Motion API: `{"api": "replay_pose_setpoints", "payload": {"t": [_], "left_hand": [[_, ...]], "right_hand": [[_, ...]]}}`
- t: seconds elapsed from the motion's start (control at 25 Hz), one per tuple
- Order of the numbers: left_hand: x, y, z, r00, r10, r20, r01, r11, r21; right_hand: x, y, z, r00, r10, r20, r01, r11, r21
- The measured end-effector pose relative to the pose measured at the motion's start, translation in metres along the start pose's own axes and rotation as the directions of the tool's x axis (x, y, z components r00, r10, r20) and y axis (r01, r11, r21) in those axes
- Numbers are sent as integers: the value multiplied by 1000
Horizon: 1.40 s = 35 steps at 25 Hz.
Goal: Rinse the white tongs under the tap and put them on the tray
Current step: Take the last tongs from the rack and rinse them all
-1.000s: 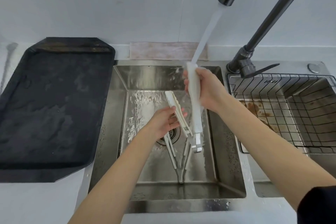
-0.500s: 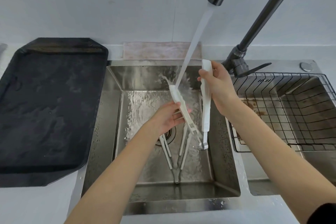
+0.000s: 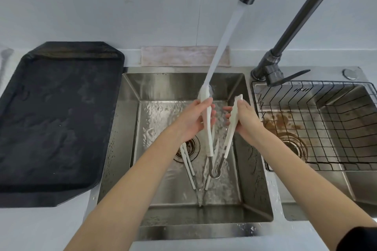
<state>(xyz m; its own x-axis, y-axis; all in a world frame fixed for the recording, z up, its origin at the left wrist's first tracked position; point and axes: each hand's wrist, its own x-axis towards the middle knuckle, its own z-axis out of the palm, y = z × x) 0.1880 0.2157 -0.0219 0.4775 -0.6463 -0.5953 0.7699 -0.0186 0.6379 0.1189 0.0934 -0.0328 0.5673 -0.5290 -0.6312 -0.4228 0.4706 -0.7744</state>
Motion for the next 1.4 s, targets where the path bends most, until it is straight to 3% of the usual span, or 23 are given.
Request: {"api": "replay_pose_setpoints", "payload": {"t": [0.12,0.28,0.48,0.64,0.84,1.0,1.12,1.24,1.4], "left_hand": [[3,12,11,997,59,44,-55,995,-87],[7,25,28,997,65,-43,-70,990,-119],[9,35,28,993,80,86,-65,983,-171],[2,41,35,988,92,127,-84,995,-62],[-3,47,31,978,126,-168,-118,991,56],[-8,42,-13,910,196,-366,-253,961,-115],[-10,36,-44,912,100,-397,-228,930,-289],[-9,27,-58,902,41,-430,-193,929,-315],[-15,15,-57,898,-3,-440,-181,909,-376]], "right_hand": [[5,6,2,996,83,25,-86,986,144],[10,7,2,994,90,65,-104,956,274],[15,5,6,995,41,92,-63,964,259],[16,0,7,988,-6,154,-33,969,244],[8,-5,22,964,10,265,-98,942,321],[-5,-19,41,944,-42,326,-74,939,336],[-12,-23,52,936,-123,329,40,968,248],[-16,-20,59,945,-176,275,150,982,114],[-14,-15,54,961,-160,227,141,985,96]]}}
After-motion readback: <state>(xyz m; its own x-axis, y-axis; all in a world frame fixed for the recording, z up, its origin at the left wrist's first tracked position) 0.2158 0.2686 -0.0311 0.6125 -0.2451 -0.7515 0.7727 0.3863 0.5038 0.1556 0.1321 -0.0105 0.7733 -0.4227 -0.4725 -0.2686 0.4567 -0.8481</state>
